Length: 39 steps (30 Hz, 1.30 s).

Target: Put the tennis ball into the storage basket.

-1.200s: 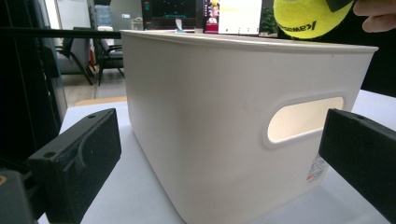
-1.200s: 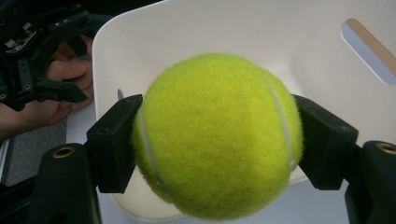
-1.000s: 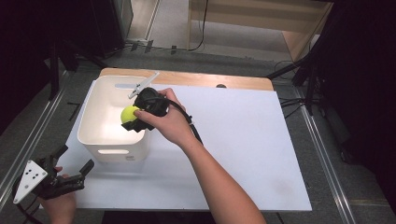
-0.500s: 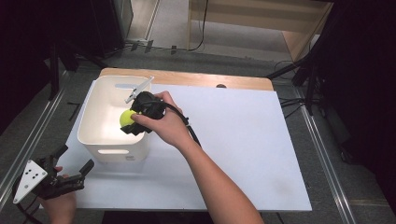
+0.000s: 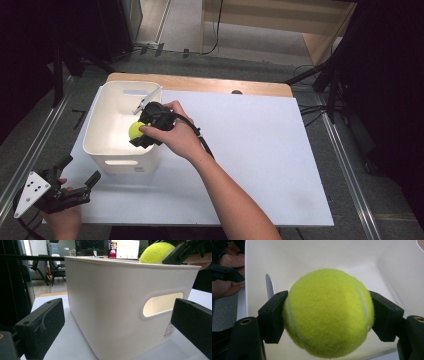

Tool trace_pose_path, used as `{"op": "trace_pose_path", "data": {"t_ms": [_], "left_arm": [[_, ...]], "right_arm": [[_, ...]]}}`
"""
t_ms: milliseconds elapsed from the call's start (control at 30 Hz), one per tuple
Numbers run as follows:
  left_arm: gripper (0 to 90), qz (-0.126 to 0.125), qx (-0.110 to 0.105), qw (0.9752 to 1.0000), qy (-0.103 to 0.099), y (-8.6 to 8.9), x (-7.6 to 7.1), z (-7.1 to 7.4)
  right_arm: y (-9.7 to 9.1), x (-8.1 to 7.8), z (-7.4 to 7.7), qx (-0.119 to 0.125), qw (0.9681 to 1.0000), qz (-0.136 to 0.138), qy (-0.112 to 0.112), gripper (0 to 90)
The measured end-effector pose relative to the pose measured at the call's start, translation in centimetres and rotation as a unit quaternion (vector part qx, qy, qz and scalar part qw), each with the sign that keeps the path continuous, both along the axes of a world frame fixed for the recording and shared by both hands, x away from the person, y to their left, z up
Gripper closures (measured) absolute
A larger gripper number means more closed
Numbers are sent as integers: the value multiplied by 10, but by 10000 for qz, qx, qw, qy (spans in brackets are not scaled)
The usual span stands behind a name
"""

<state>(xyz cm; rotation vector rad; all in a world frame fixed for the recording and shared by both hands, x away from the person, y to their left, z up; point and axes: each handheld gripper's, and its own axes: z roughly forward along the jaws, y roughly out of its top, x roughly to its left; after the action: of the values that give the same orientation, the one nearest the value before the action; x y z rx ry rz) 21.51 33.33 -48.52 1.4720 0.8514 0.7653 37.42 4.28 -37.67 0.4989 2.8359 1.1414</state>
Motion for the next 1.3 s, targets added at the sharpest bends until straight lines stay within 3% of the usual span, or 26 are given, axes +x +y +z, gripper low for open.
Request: {"op": "trace_pose_path", "data": {"t_ms": [200, 467, 600, 633, 800, 1233, 1300], "left_arm": [[0, 10, -35, 10000, 7, 0, 0, 0], [0, -1, -42, 10000, -2, 0, 0, 0], [0, 5, -36, 10000, 5, 0, 0, 0], [0, 6, -27, 10000, 4, 0, 0, 0], [0, 2, -61, 10000, -13, 0, 1, 0], [0, -13, -28, 10000, 3, 1, 1, 0], [0, -9, -19, 10000, 8, 1, 1, 0]], "right_arm": [[2, -2, -4, -294, 9995, 11, -131, 231], [4, -5, -5, -435, 9990, 13, -129, 228], [2, -5, -7, -346, 9993, 86, -151, 214], [2, -5, -7, -281, 9993, 122, -227, 196], [-6, -5, 3, 171, 9997, -31, -159, 120], [-37, -15, 15, 425, 9977, -293, -442, 83], [-43, -15, 16, 489, 9972, -343, -458, 36]]}}
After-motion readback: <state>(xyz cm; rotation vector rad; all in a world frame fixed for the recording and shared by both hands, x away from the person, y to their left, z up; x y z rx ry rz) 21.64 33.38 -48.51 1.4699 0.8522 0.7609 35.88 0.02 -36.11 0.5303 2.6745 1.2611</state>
